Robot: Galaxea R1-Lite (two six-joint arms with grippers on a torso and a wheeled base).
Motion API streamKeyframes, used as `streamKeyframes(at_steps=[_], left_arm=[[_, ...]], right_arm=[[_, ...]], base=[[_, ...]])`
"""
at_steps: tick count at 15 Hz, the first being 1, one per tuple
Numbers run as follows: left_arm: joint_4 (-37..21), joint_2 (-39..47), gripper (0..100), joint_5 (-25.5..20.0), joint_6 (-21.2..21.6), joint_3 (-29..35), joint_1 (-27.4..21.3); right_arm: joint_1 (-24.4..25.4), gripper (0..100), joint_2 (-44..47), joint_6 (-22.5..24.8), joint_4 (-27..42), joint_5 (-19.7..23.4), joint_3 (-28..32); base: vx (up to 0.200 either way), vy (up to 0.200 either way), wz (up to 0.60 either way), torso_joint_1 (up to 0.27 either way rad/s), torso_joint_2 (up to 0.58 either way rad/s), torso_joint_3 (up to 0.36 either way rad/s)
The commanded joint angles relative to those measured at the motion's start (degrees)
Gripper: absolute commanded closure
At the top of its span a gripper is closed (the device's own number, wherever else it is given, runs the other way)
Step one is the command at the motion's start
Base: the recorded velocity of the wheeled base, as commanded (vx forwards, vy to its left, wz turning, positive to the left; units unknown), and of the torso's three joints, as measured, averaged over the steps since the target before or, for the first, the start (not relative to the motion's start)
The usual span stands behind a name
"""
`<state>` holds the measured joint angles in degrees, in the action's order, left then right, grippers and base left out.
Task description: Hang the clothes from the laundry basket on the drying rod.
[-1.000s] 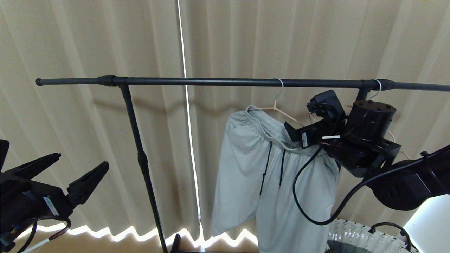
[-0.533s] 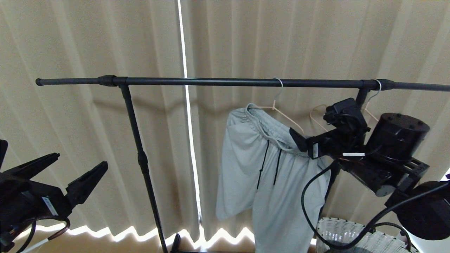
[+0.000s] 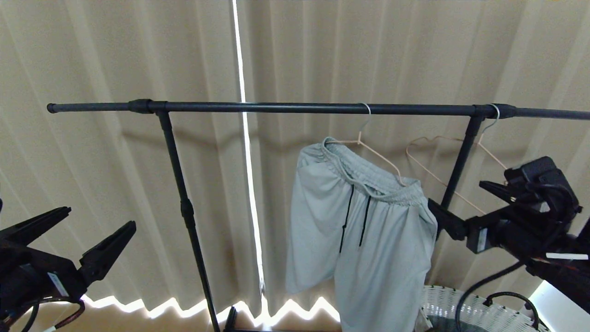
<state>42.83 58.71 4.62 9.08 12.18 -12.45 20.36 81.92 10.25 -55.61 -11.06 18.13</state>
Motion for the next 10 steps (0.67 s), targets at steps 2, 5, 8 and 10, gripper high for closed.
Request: streamKeyframes(at_steps=[2, 5, 8, 10], left_arm=[[0.0, -1.0, 0, 0.0, 0.3, -1.6, 0.0], [-1.0, -4.2, 0, 0.2, 0.3, -3.9, 0.1], [-7.5, -6.5, 0, 0.0, 0.7, -3.4, 0.1], [-7.8, -6.7, 0, 0.0, 0.7, -2.9, 0.1]], right_arm=[[-1.5, 0, -7.2, -0.6, 5.4, -0.3, -4.9], [-2.3, 0, -9.4, -1.2, 7.6, -1.4, -10.3], [-6.6, 0, -10.3, -1.4, 9.3, -0.9, -15.3], [-6.7, 0, -10.3, -1.7, 8.9, -0.5, -16.3]], base=[[0.0, 0.0, 0.0, 0.0, 0.0, 0.0], [0.0, 0.0, 0.0, 0.0, 0.0, 0.0], [0.0, 0.0, 0.0, 0.0, 0.0, 0.0], [0.0, 0.0, 0.0, 0.0, 0.0, 0.0]])
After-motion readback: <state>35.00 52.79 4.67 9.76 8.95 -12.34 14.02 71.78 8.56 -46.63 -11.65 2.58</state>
